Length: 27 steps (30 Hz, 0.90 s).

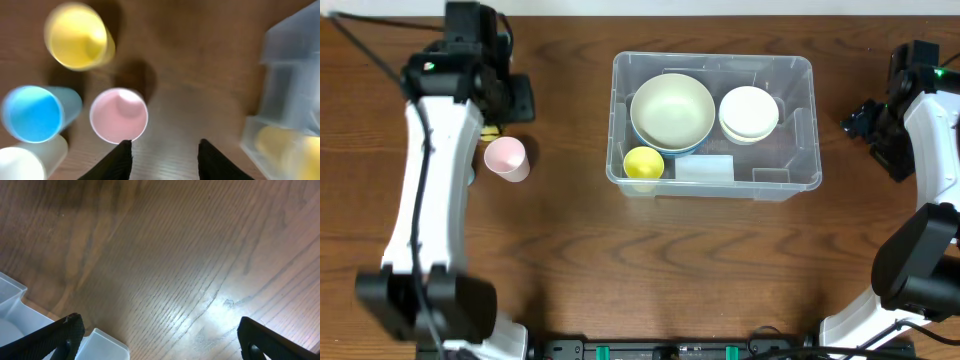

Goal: Pack container
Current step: 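Grasp the pink cup rim with the left gripper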

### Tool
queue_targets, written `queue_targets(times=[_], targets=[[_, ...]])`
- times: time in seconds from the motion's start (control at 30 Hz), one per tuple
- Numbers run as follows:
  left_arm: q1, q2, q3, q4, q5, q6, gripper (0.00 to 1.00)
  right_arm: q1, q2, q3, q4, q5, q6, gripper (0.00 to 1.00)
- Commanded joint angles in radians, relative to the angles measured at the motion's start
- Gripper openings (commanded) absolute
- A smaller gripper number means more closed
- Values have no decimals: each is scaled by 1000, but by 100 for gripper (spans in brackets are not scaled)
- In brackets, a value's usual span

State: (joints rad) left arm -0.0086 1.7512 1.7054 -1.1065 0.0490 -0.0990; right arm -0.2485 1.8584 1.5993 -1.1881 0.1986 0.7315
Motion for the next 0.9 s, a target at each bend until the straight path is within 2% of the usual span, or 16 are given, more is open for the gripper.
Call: queue_targets(times=[0.0, 0.77, 0.8, 0.87], targets=[[17, 60, -45, 8, 23, -43, 43, -6, -12, -3, 0, 10, 16, 99], [18, 315, -66, 32, 22, -98, 43, -6, -12, -3, 0, 10, 16, 99], [18, 317, -66, 32, 22, -98, 42, -6, -12, -3, 0, 10, 16, 99], [18, 319, -66, 35, 22, -98, 24, -6, -12, -3, 0, 10, 16, 99]])
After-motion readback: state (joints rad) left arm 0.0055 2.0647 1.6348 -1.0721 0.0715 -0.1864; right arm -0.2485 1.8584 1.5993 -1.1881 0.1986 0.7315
